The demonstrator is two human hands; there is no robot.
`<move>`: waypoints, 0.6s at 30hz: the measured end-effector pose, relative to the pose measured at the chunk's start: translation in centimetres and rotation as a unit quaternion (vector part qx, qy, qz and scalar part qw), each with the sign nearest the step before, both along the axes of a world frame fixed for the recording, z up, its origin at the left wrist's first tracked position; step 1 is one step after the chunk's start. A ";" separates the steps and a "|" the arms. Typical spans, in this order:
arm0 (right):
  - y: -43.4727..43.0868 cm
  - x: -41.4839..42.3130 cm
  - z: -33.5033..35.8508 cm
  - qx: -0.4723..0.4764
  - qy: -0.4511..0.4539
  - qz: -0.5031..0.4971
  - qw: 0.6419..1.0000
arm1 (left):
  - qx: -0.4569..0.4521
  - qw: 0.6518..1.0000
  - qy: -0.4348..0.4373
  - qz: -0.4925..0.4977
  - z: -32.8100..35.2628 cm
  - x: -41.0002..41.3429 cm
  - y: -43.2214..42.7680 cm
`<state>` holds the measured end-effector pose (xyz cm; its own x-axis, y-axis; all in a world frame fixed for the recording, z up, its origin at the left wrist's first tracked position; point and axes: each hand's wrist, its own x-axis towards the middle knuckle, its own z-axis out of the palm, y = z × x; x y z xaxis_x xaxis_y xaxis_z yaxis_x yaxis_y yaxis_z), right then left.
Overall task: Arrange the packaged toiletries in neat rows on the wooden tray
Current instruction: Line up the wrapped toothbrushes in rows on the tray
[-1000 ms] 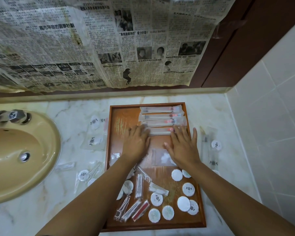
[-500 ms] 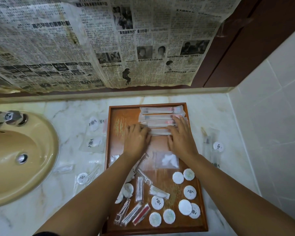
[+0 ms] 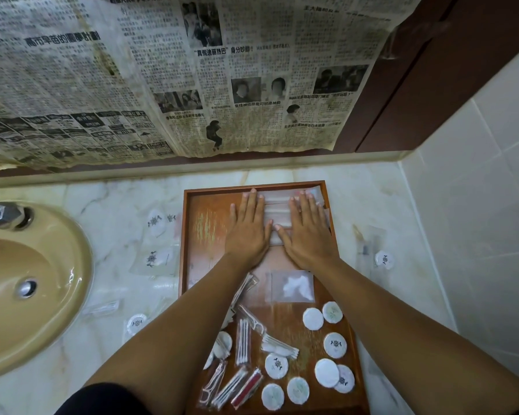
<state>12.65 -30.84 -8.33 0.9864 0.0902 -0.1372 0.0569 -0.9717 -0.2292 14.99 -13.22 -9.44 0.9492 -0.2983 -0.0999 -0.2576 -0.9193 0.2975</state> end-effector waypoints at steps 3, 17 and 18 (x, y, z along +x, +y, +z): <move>0.0 0.2 0.3 0.015 -0.012 -0.007 1.000 | 0.007 1.000 -0.012 0.004 -0.3 -0.1 -0.4; -0.7 -1.2 4.0 0.157 -0.038 -0.042 0.986 | 0.062 0.997 -0.029 0.036 1.6 -0.3 -1.4; -1.5 -2.3 5.3 0.208 -0.059 -0.045 0.975 | 0.057 0.997 -0.044 0.031 2.4 -0.7 -1.9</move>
